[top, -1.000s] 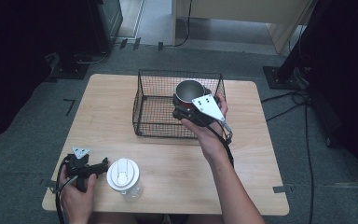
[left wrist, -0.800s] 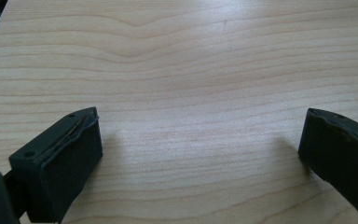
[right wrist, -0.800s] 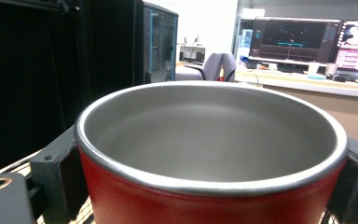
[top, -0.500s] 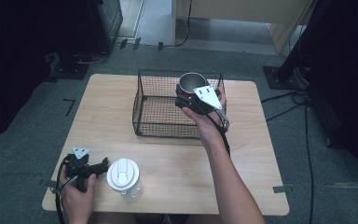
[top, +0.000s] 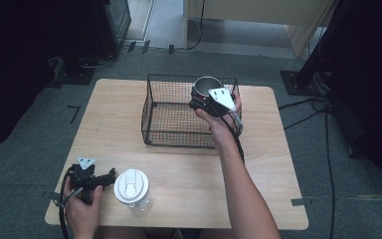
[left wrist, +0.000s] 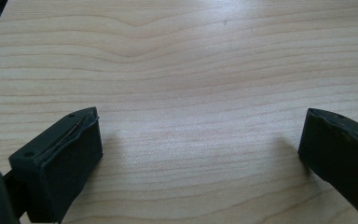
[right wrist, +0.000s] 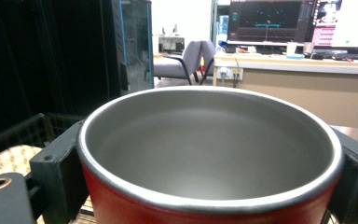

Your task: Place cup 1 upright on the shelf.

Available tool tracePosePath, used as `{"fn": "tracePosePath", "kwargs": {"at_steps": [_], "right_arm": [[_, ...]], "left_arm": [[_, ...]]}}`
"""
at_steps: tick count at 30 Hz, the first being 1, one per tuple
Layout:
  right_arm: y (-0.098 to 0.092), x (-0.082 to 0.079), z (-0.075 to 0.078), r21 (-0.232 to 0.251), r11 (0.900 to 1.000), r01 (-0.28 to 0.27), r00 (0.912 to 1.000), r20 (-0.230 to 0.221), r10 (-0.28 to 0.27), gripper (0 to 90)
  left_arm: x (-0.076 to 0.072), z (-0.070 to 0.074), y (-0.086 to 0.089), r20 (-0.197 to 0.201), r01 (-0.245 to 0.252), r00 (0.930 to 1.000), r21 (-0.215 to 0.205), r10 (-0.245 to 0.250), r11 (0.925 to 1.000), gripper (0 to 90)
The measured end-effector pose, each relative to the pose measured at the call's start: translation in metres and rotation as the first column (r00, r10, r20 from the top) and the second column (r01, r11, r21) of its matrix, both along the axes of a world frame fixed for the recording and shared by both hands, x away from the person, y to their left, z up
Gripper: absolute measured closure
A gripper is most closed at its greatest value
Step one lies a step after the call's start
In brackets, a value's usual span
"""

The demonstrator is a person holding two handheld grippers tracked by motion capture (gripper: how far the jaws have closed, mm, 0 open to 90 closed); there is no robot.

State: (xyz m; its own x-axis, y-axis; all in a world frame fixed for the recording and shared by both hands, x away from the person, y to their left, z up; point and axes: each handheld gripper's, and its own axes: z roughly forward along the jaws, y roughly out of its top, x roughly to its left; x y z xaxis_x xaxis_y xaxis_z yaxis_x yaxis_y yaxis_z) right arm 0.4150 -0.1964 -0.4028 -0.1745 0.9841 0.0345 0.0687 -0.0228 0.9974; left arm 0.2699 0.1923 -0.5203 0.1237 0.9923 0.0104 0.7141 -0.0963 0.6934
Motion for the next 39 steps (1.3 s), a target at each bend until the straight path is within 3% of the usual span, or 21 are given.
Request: {"fn": "tracePosePath", "kwargs": {"at_steps": [12, 21, 29, 39], "right_arm": [[-0.005, 0.022, -0.02, 0.015, 0.999, 0.042, 0.997, -0.066, -0.041, 7.1], [-0.006, 0.033, -0.033, -0.009, 0.998, 0.066, 0.9907, -0.118, -0.067, 7.0], [-0.004, 0.037, -0.043, -0.045, 0.998, 0.045, 0.9861, -0.158, -0.052, 6.8], [-0.004, 0.042, -0.048, -0.039, 0.998, 0.04, 0.9748, -0.218, -0.047, 6.4]], "left_arm": [[0.0, 0.0, 0.0, -0.001, 0.0, 1.0, -0.001, 0.0, 1.0, 0.0], [0.0, 0.0, 0.0, -0.001, 0.001, 1.0, 0.0, -0.001, 1.0, 0.0], [0.0, 0.0, 0.0, -0.001, 0.0, 1.0, 0.0, 0.0, 1.0, 0.0], [0.0, 0.0, 0.0, -0.001, 0.0, 1.0, -0.001, 0.0, 1.0, 0.0]]}}
